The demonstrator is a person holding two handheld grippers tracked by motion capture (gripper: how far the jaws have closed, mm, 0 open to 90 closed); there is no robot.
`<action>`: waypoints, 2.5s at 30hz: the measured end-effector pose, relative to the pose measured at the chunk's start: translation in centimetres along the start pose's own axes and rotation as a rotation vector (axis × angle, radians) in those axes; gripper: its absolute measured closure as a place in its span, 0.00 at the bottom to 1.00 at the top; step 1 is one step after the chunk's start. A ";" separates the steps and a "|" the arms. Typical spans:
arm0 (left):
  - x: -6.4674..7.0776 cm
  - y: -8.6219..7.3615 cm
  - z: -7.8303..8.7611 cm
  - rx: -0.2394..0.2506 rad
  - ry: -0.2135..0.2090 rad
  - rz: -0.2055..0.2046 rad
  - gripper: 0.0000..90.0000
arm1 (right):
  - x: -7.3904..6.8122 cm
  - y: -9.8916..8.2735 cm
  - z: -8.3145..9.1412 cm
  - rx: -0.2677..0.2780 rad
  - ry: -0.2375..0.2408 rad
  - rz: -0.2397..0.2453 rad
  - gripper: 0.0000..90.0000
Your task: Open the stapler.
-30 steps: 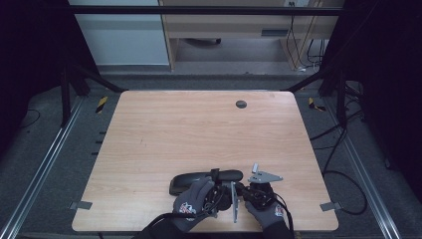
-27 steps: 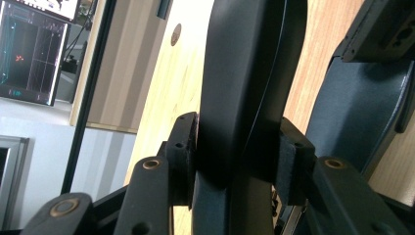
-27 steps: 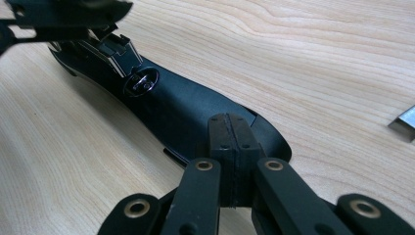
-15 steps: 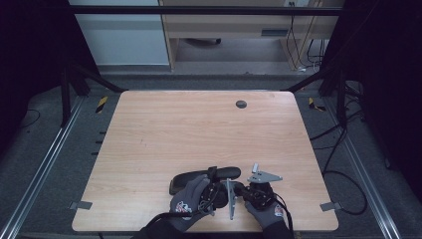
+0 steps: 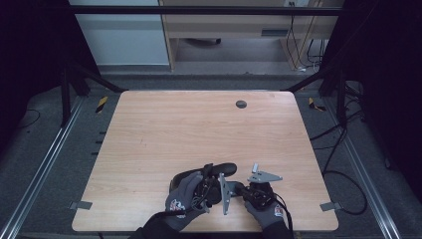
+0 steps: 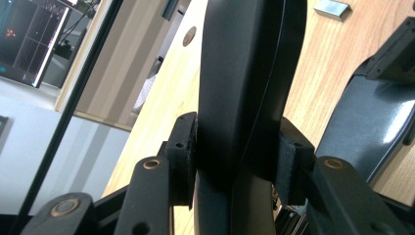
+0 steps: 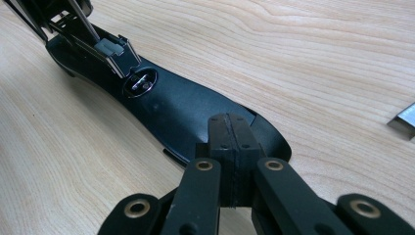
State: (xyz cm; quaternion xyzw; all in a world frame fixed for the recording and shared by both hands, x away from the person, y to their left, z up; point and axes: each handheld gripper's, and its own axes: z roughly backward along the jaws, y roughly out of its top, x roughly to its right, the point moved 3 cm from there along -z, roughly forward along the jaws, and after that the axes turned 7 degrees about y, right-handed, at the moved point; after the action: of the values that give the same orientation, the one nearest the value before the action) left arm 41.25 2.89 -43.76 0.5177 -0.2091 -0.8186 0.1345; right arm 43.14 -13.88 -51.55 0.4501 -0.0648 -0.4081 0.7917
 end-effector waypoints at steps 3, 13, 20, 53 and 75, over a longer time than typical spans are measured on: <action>-0.3 -0.1 0.1 0.007 -0.005 0.025 0.65 | 0.0 0.0 0.0 -0.001 -0.002 0.000 1.00; -1.7 -0.6 0.5 0.019 -0.024 0.098 0.65 | -0.1 0.0 0.0 -0.002 -0.008 0.000 1.00; -2.5 -0.9 0.9 0.026 -0.030 0.143 0.65 | -0.1 0.0 0.0 -0.003 -0.013 -0.002 1.00; -5.9 -3.1 2.1 0.060 -0.095 0.318 0.64 | -0.2 0.1 0.0 -0.018 -0.011 -0.010 1.00; -7.8 -5.0 2.8 0.069 -0.111 0.418 0.63 | -0.3 0.1 0.0 -0.027 -0.011 -0.006 1.00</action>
State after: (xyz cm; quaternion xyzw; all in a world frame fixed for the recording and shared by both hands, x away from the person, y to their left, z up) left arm 42.03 11.28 -38.92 0.4216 -0.3468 -0.7925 0.2720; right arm 43.02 -13.65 -51.35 0.4371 -0.0625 -0.4138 0.7961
